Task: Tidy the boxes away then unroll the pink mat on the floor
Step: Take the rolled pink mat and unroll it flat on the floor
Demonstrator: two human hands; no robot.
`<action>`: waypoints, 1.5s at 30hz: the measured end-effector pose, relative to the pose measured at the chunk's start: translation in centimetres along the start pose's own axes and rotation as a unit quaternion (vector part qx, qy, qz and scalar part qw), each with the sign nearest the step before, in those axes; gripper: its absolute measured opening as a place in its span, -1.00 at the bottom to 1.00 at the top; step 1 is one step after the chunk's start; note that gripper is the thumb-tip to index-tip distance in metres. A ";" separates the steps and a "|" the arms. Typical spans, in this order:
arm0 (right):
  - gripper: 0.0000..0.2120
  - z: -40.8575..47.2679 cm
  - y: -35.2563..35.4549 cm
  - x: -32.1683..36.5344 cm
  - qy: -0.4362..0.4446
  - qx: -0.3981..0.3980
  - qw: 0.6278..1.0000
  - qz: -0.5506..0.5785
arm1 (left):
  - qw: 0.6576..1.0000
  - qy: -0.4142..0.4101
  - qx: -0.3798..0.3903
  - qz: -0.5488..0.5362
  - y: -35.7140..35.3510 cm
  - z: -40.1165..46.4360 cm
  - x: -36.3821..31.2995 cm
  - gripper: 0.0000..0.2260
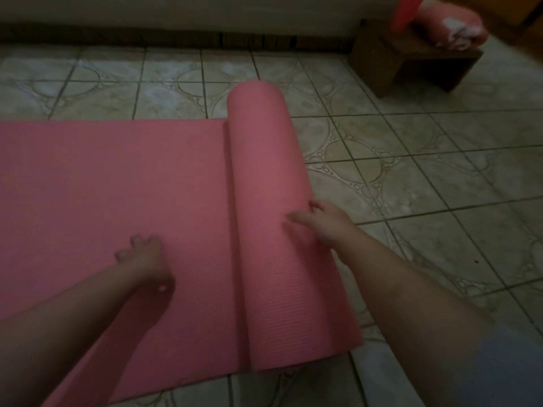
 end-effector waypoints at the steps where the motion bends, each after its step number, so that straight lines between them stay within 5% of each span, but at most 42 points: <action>1: -0.07 -0.1 -1.1 0.4 0.000 0.025 0.999 -0.028 | 1.000 -0.002 0.005 0.009 -0.1 -0.4 -1.3 -0.22; 6: 0.22 -0.8 -4.1 1.9 -0.042 0.083 0.979 -0.180 | 0.997 -0.063 0.035 -0.004 -0.1 -2.0 -7.4 -0.17; 14: 0.43 -1.3 -6.7 0.9 -0.136 0.017 0.967 -0.215 | 0.996 -0.084 0.010 -0.039 -4.2 -2.7 -9.2 -0.11; 22: 0.34 -0.2 -3.1 -0.3 -0.121 -0.010 0.968 -0.218 | 0.997 -0.066 0.020 -0.030 -4.5 -1.5 -10.0 0.03; 28: 0.29 0.6 2.2 -3.9 -0.089 0.032 0.994 -0.053 | 0.998 -0.059 0.009 -0.015 -4.5 -1.1 -9.8 0.30; 35: -0.08 0.5 6.9 -4.9 0.001 0.013 1.000 0.016 | 0.998 -0.058 0.009 -0.011 -4.6 -0.7 -9.8 0.36; 38: 0.08 0.0 5.3 -4.3 0.017 0.073 0.996 0.048 | 0.999 -0.054 0.007 -0.004 -4.6 -0.5 -9.9 0.36; 42: 0.44 0.2 3.1 -5.2 -0.031 0.065 0.995 -0.064 | 0.999 -0.053 0.010 0.003 -4.6 -0.6 -9.8 0.36; 45: 0.41 0.5 3.3 -5.4 -0.029 0.039 0.996 -0.077 | 0.998 -0.056 0.003 0.005 -4.7 -0.7 -9.7 0.36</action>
Point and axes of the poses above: each hand's wrist, its own z-axis towards the middle knuckle, its own y-axis out of the back of the hand, x = y × z, the point moved 10 cm from there along z, towards the middle knuckle, and after that the axes turned 11 degrees about x, right-handed, at the moved point
